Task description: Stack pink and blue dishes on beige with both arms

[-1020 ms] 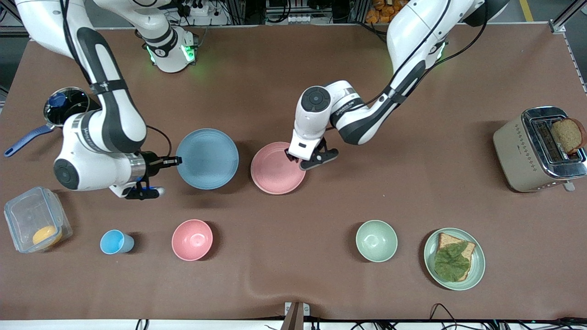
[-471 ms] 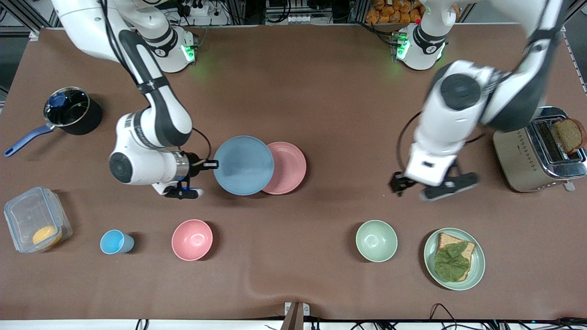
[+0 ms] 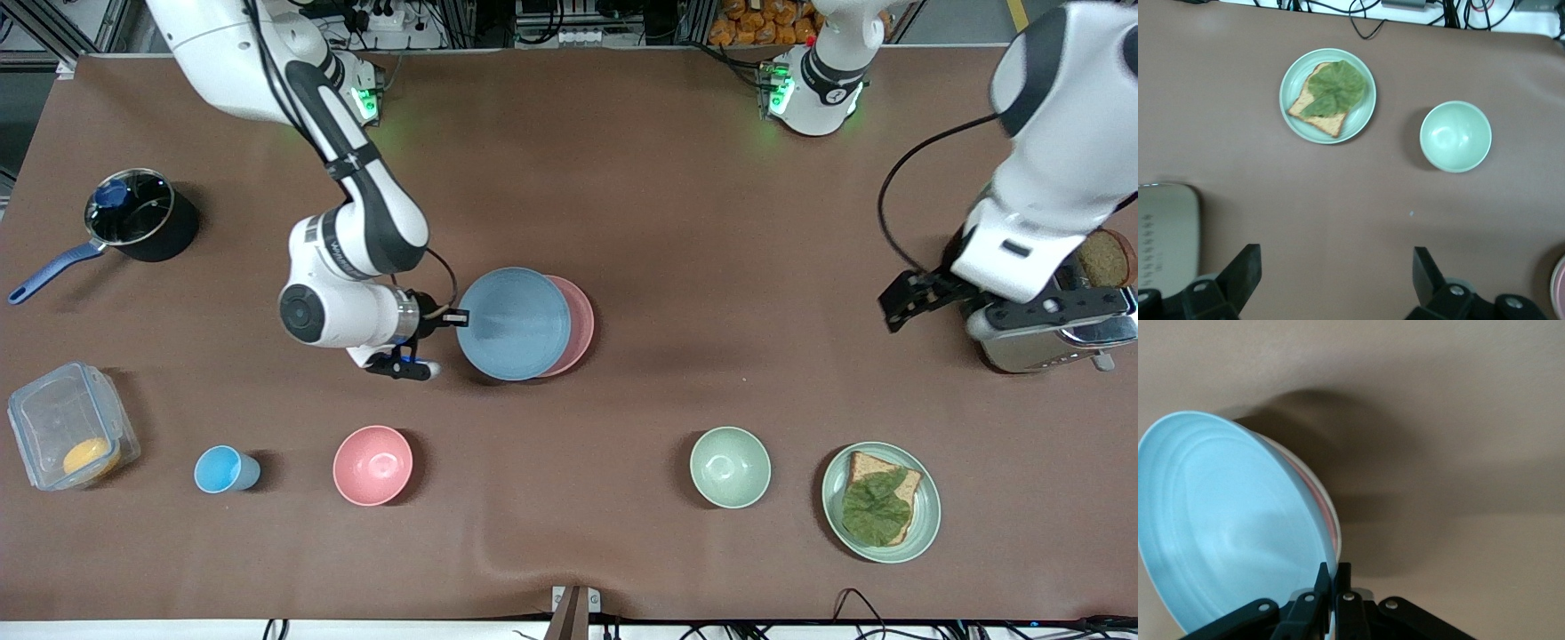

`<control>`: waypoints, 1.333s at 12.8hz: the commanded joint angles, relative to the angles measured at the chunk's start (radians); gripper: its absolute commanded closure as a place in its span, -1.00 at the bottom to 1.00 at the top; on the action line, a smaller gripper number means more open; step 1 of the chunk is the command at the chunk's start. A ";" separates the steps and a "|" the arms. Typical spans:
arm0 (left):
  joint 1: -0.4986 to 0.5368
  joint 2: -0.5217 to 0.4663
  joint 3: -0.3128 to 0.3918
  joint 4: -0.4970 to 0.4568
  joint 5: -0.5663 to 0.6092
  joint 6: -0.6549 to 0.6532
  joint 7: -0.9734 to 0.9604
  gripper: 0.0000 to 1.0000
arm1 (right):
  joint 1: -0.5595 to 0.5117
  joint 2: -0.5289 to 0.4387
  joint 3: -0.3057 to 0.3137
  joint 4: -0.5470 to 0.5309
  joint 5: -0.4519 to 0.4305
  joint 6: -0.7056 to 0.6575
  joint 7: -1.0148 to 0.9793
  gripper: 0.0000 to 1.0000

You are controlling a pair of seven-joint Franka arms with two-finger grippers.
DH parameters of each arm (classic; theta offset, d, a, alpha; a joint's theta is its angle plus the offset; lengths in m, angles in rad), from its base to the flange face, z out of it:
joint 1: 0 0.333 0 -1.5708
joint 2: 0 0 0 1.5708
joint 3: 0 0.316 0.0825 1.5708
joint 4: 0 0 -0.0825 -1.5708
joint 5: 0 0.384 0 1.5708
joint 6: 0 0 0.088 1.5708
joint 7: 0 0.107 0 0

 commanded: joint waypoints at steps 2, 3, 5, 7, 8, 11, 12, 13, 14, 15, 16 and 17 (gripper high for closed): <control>-0.082 -0.087 0.132 -0.008 -0.040 -0.103 0.091 -1.00 | 0.053 0.027 -0.010 -0.001 0.027 0.051 0.064 1.00; -0.113 -0.088 0.170 -0.006 -0.040 -0.118 0.091 -1.00 | 0.058 0.028 -0.010 0.000 0.027 0.054 0.078 1.00; -0.132 -0.085 0.192 0.028 -0.040 -0.147 0.094 -1.00 | 0.067 0.030 -0.010 -0.001 0.027 0.052 0.086 1.00; -0.139 -0.082 0.192 0.035 -0.044 -0.161 0.111 -1.00 | 0.066 0.030 -0.010 -0.001 0.028 0.045 0.093 -0.98; -0.138 -0.082 0.194 0.035 -0.047 -0.167 0.111 -1.00 | 0.063 0.028 -0.010 -0.001 0.027 0.039 0.115 -1.00; -0.138 -0.084 0.195 0.039 -0.069 -0.193 0.117 -1.00 | 0.018 -0.034 -0.025 0.000 0.010 -0.056 0.095 -1.00; -0.138 -0.084 0.204 0.040 -0.069 -0.204 0.134 -1.00 | -0.024 -0.068 -0.028 0.000 -0.013 -0.101 0.068 -1.00; -0.141 -0.084 0.229 0.045 -0.073 -0.210 0.152 -1.00 | -0.070 -0.105 -0.028 0.000 -0.065 -0.150 0.029 -1.00; -0.141 -0.081 0.244 0.061 -0.099 -0.213 0.171 -1.00 | -0.124 -0.140 -0.028 0.000 -0.123 -0.193 -0.001 -1.00; -0.141 -0.079 0.252 0.071 -0.118 -0.227 0.174 -1.00 | -0.176 -0.172 -0.028 0.002 -0.178 -0.242 -0.046 -1.00; -0.143 -0.079 0.250 0.072 -0.118 -0.232 0.172 -1.00 | -0.230 -0.206 -0.028 0.002 -0.224 -0.279 -0.115 -1.00; -0.143 -0.078 0.250 0.071 -0.112 -0.235 0.172 -1.00 | -0.276 -0.235 -0.028 0.002 -0.257 -0.306 -0.182 -1.00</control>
